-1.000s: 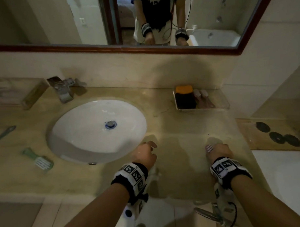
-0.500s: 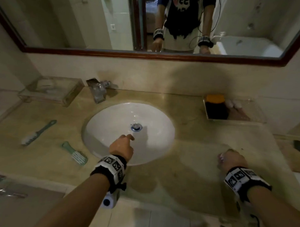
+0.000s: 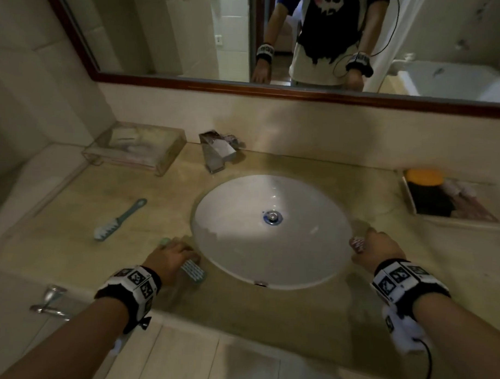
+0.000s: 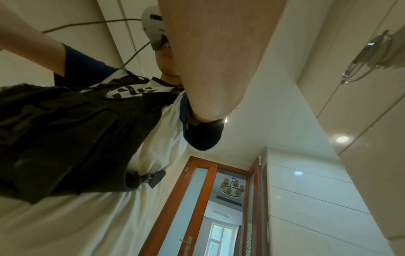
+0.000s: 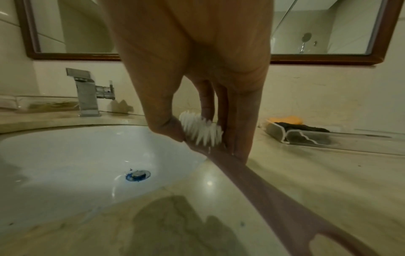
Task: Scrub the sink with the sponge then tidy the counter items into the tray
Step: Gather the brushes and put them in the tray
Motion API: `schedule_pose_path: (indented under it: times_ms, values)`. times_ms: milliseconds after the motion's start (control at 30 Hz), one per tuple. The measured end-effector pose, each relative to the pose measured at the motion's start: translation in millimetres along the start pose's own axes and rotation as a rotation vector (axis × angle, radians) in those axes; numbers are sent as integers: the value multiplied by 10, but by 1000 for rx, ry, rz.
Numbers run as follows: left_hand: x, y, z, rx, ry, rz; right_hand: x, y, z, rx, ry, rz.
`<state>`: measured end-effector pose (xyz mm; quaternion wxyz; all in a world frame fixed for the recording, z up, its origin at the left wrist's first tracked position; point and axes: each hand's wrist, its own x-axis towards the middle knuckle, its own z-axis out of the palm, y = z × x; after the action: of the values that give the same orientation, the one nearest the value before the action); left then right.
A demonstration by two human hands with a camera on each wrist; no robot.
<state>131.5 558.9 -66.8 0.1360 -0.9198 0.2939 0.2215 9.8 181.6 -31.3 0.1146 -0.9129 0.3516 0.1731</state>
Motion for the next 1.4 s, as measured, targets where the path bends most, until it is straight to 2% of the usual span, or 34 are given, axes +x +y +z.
schedule_pose_path:
  times_ms: [133, 200, 267, 367, 533, 600, 767, 900, 1067, 1233, 1400]
  values:
    - [18, -52, 32, 10, 26, 69, -8, -215, 15, -16, -3, -28]
    - [57, -65, 35, 11, 98, 122, 1, -284, -8, -9, 11, -45]
    - [113, -105, 41, 0, 77, 123, 14, -330, -49, -13, 29, -59]
    - [237, -172, 68, -24, 156, 169, 41, -379, -89, -15, 48, -66]
    - [330, -176, 62, -18, 162, 220, 74, -402, -105, 6, 40, -59]
    - [413, -156, 82, -101, 159, 208, 83, -389, -113, 0, 38, -57]
    - [353, 88, -221, -411, 263, 116, 101, -318, -188, 21, 35, -31]
    - [442, 475, -583, -678, 254, 124, 108, -192, -293, 52, 40, -19]
    - [763, 1246, -1025, -763, 320, 218, 167, 154, -489, 97, 86, 17]
    - [1118, 2256, -1526, -879, 273, 283, 386, 761, -670, 149, 87, 77]
    - [1599, 3167, -1950, -1007, 216, 309, 844, 1567, -1125, 397, 227, 92]
